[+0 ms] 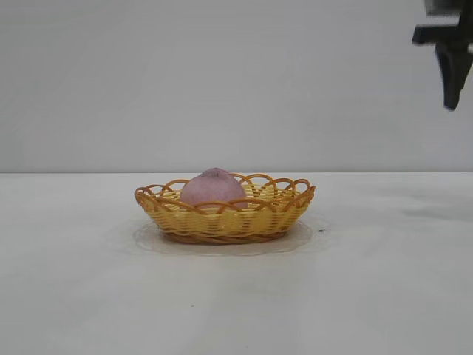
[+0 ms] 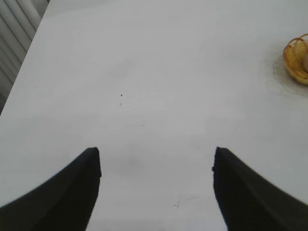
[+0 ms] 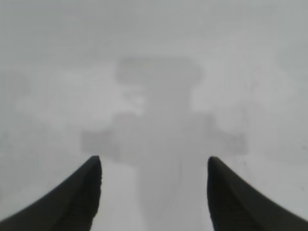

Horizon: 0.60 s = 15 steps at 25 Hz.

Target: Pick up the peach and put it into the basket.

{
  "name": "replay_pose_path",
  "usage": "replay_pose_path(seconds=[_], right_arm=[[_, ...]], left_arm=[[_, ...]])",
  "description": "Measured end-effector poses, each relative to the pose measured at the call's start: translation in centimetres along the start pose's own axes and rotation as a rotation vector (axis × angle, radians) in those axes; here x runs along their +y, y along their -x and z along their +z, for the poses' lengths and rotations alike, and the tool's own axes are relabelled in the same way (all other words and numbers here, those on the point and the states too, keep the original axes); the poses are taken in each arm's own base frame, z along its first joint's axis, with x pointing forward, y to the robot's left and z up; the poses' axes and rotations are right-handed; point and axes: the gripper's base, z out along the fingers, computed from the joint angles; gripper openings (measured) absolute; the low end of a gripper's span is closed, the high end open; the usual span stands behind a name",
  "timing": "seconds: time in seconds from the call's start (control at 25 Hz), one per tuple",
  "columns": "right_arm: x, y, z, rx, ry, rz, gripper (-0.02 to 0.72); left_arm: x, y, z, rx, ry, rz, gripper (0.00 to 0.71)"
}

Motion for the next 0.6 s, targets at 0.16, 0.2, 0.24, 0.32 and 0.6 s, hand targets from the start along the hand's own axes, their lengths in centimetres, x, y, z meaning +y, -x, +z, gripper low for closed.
replay_pose_path(seconds=[0.16,0.2,0.24,0.32,0.6], right_arm=[[-0.5,-6.1,-3.9,0.001,-0.002,-0.005,0.407],[-0.7,-7.8,-4.5,0.018,-0.003,-0.007,0.407],[-0.8,-9.4,-5.5,0.015,-0.004,-0.008,0.407],[-1.2,-13.1,-6.9,0.033,-0.008,-0.011,0.407],[-2.1,-23.2,-11.3,-0.106,0.004,-0.014,0.407]], left_arm=[[0.0,0.0,0.0,0.0,0.0,0.0,0.437],[0.0,0.0,0.0,0.0,0.0,0.0,0.437],[0.0,0.0,0.0,0.0,0.0,0.0,0.437],[0.0,0.0,0.0,0.0,0.0,0.0,0.437],[0.0,0.0,0.0,0.0,0.0,0.0,0.437]])
